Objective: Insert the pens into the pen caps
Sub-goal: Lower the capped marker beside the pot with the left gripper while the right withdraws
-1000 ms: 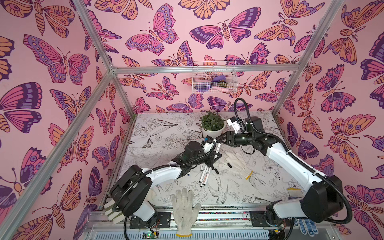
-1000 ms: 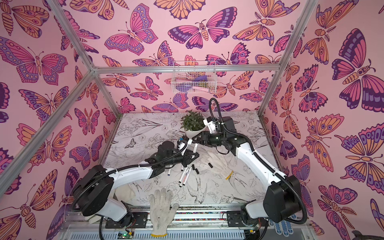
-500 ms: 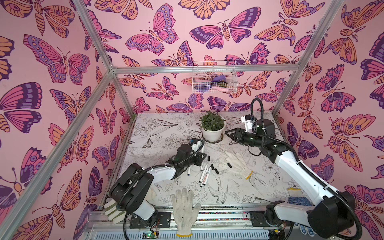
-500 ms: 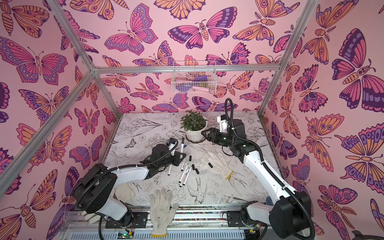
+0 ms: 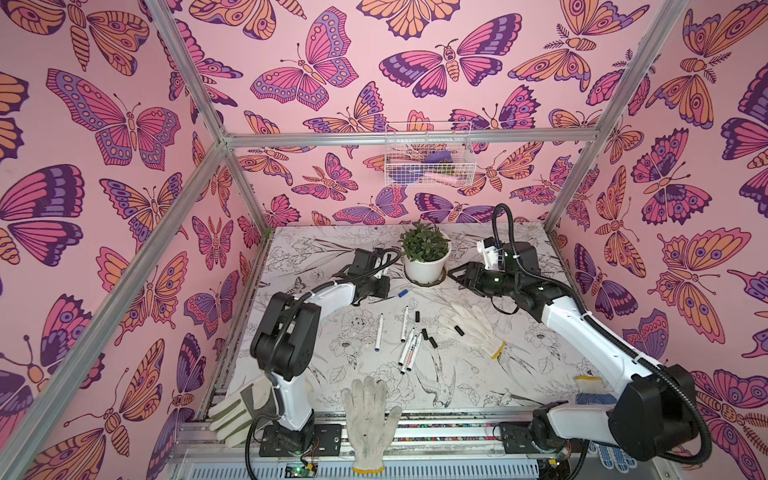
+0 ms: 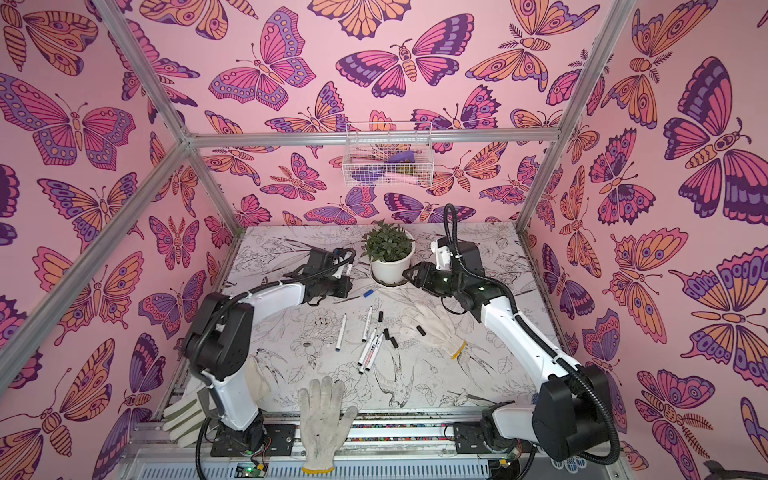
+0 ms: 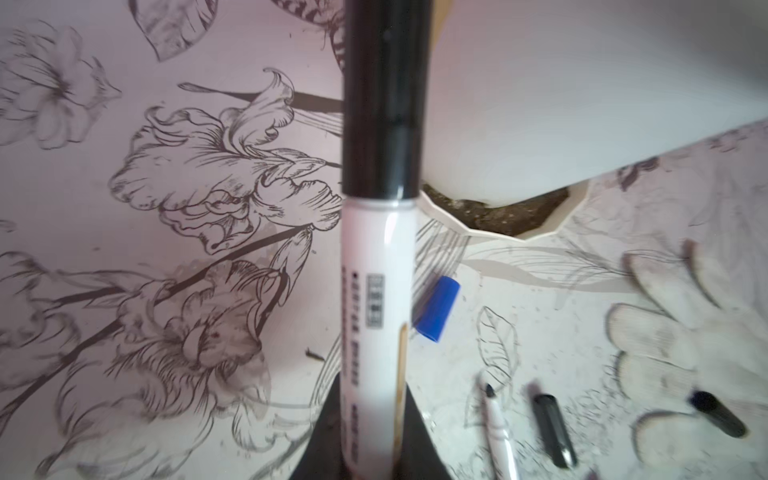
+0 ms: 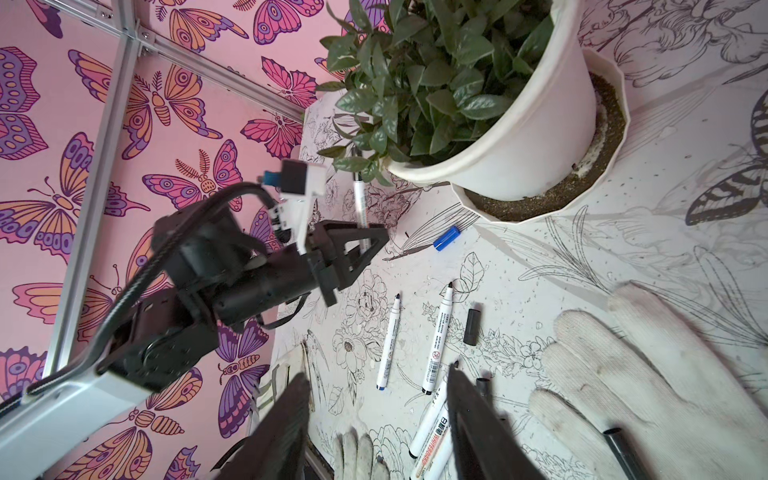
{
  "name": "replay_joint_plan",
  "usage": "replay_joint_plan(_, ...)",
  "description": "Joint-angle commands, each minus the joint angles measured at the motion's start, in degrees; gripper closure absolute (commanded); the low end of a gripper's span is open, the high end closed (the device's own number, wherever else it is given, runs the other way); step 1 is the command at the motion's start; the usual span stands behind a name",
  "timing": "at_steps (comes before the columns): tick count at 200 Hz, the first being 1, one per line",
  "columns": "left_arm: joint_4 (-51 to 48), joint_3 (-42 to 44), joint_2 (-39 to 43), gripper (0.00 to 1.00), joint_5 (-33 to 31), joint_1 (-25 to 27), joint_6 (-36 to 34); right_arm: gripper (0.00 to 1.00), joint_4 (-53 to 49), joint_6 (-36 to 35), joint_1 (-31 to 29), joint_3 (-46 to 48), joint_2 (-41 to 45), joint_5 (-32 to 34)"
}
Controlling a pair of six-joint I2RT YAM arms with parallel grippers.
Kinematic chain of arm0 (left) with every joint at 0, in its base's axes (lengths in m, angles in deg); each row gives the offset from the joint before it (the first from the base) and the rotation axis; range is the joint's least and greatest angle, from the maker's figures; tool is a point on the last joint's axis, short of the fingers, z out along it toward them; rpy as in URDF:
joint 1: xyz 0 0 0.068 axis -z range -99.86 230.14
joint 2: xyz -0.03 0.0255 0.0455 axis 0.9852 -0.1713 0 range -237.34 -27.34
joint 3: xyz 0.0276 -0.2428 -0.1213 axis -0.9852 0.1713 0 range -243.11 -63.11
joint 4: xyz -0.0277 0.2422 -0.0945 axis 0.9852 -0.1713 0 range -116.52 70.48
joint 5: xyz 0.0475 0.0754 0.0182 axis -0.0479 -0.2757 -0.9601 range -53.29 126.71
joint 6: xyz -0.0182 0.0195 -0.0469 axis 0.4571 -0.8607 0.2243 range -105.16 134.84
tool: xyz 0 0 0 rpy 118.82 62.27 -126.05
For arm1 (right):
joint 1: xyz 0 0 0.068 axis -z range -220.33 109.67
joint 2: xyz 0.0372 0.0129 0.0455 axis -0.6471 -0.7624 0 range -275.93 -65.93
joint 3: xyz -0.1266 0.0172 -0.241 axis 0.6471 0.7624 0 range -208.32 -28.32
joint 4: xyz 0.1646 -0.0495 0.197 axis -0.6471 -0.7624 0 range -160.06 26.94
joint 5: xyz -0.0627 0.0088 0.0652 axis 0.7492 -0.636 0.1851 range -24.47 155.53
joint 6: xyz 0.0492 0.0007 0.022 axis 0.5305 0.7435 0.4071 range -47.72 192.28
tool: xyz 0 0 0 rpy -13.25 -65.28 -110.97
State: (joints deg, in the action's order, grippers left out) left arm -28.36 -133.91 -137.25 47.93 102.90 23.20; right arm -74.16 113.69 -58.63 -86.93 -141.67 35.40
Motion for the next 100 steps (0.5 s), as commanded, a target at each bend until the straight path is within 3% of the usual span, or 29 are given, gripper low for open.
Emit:
replay_joint_plan(1,-9.92,-4.26,-4.57,0.96,2.56,-0.53,-3.8,0.46,-1.47,-0.05,0.21,-0.43,0.02,-0.15)
replay_joint_plan(29,-10.36,-9.27,-9.0,0.89,3.89,-0.53,-3.45,0.46,-1.87,-0.54,0.26,-0.63,0.25,0.1)
replay_joint_plan(55,-10.53,-11.88,-10.39,0.61,4.56,-0.53,-2.19,0.47,-2.4,-0.63,0.21,-0.46,0.25,-0.17)
replay_joint_plan(100,-10.41,-9.35,-5.83,0.48,4.23,-0.44,0.91,0.49,-2.98,-1.59,0.22,-0.63,-0.11,-0.23)
